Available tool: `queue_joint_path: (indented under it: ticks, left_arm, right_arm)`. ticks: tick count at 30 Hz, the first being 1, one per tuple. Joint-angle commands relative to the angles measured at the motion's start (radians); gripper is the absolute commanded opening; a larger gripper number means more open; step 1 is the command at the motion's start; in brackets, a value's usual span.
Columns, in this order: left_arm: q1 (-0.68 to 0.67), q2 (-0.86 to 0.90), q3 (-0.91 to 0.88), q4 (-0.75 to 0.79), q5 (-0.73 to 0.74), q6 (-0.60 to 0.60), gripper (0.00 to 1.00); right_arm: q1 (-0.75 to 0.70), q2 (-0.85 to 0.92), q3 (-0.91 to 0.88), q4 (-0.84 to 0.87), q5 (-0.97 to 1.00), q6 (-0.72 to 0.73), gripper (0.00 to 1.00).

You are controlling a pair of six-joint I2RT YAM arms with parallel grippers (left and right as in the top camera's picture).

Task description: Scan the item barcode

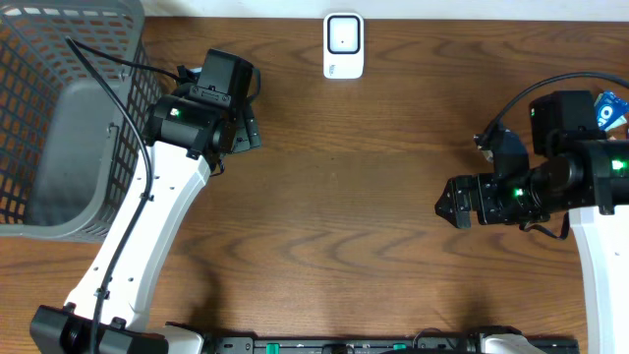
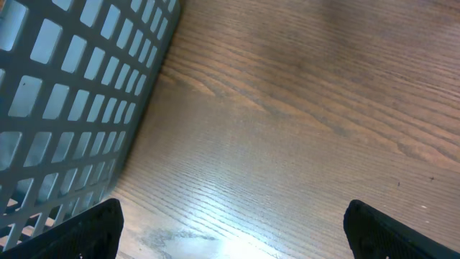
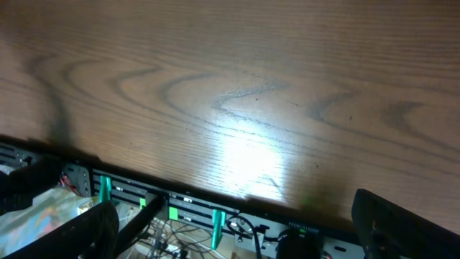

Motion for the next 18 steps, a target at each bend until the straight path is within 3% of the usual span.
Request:
queue_joint_path:
  ticks: [1,18]
  left_arm:
    - [0.002,0.002,0.002,-0.003,-0.006,-0.009,0.98]
    - [0.002,0.002,0.002,-0.003,-0.006,-0.009,0.98]
  right_arm:
    - [0.008,-0.010,-0.005,-0.001,0.009,0.009,0.99]
    - [0.008,-0.010,-0.006,0.006,0.027,0.004,0.99]
